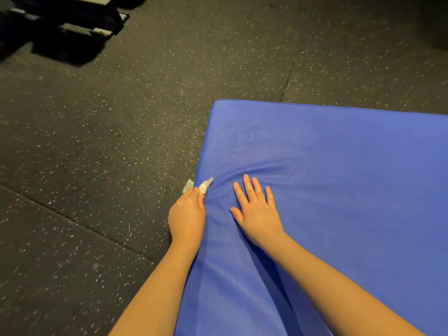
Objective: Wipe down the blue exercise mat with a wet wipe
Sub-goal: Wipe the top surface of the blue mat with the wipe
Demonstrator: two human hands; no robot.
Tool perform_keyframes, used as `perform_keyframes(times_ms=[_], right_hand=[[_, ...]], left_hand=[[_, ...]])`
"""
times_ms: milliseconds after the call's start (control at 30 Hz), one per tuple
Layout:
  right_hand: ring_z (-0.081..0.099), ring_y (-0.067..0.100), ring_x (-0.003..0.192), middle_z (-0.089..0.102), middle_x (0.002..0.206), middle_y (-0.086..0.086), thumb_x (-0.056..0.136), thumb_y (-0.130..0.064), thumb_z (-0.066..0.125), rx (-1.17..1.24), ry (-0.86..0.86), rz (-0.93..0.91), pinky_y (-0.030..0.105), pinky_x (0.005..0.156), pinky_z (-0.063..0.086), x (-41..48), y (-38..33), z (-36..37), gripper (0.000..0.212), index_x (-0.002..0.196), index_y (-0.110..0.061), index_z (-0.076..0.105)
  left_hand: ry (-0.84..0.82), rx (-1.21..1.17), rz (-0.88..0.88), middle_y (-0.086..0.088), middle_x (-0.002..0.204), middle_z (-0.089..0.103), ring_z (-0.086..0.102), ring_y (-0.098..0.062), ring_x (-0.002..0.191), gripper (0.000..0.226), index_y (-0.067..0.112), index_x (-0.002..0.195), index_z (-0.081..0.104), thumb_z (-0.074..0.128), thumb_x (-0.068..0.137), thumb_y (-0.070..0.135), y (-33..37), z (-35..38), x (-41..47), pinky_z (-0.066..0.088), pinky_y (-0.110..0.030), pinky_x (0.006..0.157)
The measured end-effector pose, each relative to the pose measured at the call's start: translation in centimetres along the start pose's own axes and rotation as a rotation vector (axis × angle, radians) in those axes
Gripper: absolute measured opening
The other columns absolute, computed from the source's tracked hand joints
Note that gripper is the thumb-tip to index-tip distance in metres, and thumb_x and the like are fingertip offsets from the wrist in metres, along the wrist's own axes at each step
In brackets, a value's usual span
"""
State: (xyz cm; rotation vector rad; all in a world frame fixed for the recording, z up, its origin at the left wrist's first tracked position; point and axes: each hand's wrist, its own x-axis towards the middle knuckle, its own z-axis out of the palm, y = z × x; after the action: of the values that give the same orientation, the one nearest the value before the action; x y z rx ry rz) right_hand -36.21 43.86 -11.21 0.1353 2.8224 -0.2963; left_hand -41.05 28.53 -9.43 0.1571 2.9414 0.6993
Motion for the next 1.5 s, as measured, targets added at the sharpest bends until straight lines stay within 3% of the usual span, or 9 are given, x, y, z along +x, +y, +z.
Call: perform_keyframes(times_ms=[67, 133, 300, 500, 700, 933, 1067, 1300, 1500], right_hand=[[-0.011, 0.025, 0.148, -0.014, 0.161, 0.006, 0.102, -0.048, 0.027, 0.016, -0.067, 0.003, 0.047, 0.117, -0.004, -0.2, 0.2, -0.5, 0.064, 0.154, -0.022, 0.000], [-0.014, 0.025, 0.147, -0.018, 0.160, 0.005, 0.103, -0.048, 0.025, -0.020, -0.101, 0.010, 0.047, 0.117, -0.003, -0.1, 0.0, -1.3, 0.066, 0.154, -0.021, -0.006], [-0.009, 0.028, 0.148, -0.014, 0.161, 0.006, 0.101, -0.050, 0.031, -0.100, -0.201, -0.012, 0.048, 0.118, 0.004, -1.4, -1.0, -2.3, 0.070, 0.154, -0.021, -0.005], [-0.008, 0.029, 0.148, -0.012, 0.161, 0.004, 0.103, -0.044, 0.028, -0.055, -0.236, -0.095, 0.045, 0.118, 0.006, -8.9, -4.0, -0.2, 0.063, 0.155, -0.022, 0.000], [-0.004, 0.028, 0.148, -0.008, 0.162, 0.002, 0.104, -0.041, 0.023, -0.073, -0.239, -0.119, 0.045, 0.118, 0.009, -11.6, -4.0, 0.9, 0.058, 0.155, -0.022, 0.002], [-0.002, 0.029, 0.147, -0.006, 0.162, 0.002, 0.105, -0.040, 0.023, -0.108, -0.298, -0.141, 0.045, 0.118, 0.010, -14.6, -5.0, 0.8, 0.057, 0.154, -0.021, 0.003], [0.010, 0.031, 0.144, 0.003, 0.161, 0.003, 0.103, -0.039, 0.030, -0.124, -0.356, -0.214, 0.044, 0.114, 0.023, -16.2, -5.4, -0.1, 0.056, 0.152, -0.018, 0.014], [0.048, 0.030, 0.122, 0.052, 0.131, 0.007, 0.101, -0.028, 0.038, -0.134, -0.493, -0.336, 0.039, 0.092, 0.044, -18.8, -6.7, -5.5, 0.034, 0.128, -0.013, 0.053], [0.041, 0.026, 0.132, 0.042, 0.147, 0.006, 0.101, -0.037, 0.041, -0.471, -0.479, -0.545, 0.039, 0.105, 0.038, -19.3, -8.2, -13.1, 0.048, 0.147, -0.022, 0.037]], left_hand=[[-0.013, -0.010, -0.007, -0.002, 0.140, 0.053, 0.065, -0.024, 0.101, 0.032, 0.036, 0.126, 0.062, 0.043, 0.102, 0.026, -0.6, -0.2, -1.6, 0.052, -0.038, 0.066], [-0.046, -0.002, -0.030, -0.002, 0.139, 0.054, 0.066, -0.025, 0.096, 0.032, 0.037, 0.126, 0.061, 0.042, 0.103, 0.027, -1.4, -0.3, -3.1, 0.053, -0.040, 0.067], [-0.083, -0.015, -0.055, 0.000, 0.150, 0.041, 0.064, -0.021, 0.102, 0.035, 0.044, 0.128, 0.057, 0.038, 0.104, 0.028, -2.4, -1.1, -6.0, 0.052, -0.041, 0.070], [-0.082, 0.014, -0.016, 0.001, 0.136, 0.055, 0.048, -0.010, 0.128, 0.039, 0.046, 0.135, 0.049, 0.034, 0.105, 0.026, -3.9, -1.2, -9.7, 0.043, -0.027, 0.076], [-0.088, 0.060, 0.003, -0.006, 0.118, 0.064, 0.049, -0.015, 0.128, 0.042, 0.043, 0.138, 0.046, 0.033, 0.106, 0.020, -4.7, -2.2, -14.2, 0.034, -0.022, 0.064], [-0.121, 0.093, -0.037, -0.007, 0.121, 0.062, 0.053, -0.020, 0.122, 0.046, 0.043, 0.140, 0.043, 0.030, 0.105, 0.016, -5.8, -3.4, -19.7, 0.034, -0.025, 0.069], [-0.153, 0.141, -0.086, -0.006, 0.139, 0.052, 0.049, -0.014, 0.128, 0.055, 0.048, 0.143, 0.034, 0.030, 0.103, 0.010, -6.2, -4.2, -22.1, 0.042, -0.027, 0.084], [-0.220, 0.118, -0.109, -0.009, 0.140, 0.050, 0.056, -0.022, 0.118, 0.058, 0.050, 0.145, 0.029, 0.033, 0.102, 0.010, -7.0, -5.5, -25.0, 0.044, -0.029, 0.085], [-0.231, -0.007, -0.220, -0.007, 0.138, 0.052, 0.055, -0.027, 0.117, 0.056, 0.050, 0.145, 0.028, 0.034, 0.101, 0.015, -6.3, -6.4, -25.2, 0.043, -0.034, 0.092]])
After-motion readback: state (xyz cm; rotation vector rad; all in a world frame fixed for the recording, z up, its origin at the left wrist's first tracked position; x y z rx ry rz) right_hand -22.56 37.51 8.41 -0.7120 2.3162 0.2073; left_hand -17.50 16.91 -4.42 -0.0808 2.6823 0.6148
